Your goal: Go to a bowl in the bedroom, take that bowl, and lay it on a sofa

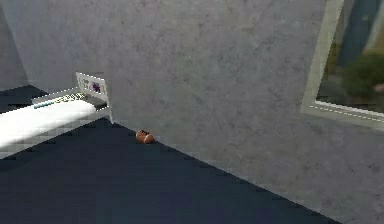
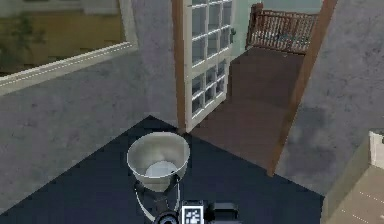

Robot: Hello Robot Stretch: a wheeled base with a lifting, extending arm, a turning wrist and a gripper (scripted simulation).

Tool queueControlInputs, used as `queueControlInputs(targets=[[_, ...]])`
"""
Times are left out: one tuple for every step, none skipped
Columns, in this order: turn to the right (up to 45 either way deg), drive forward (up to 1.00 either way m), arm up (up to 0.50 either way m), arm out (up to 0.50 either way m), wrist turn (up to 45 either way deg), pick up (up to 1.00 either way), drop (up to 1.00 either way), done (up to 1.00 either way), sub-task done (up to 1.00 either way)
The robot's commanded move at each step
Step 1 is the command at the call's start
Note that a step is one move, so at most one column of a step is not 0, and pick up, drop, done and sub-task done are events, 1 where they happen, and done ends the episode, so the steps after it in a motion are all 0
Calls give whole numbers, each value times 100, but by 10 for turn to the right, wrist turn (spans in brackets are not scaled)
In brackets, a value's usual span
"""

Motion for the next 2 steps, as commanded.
queueControlInputs(targets=[[-90,0,0,0,0,0,0,0,0],[0,50,0,0,0,0,0,0,0]])
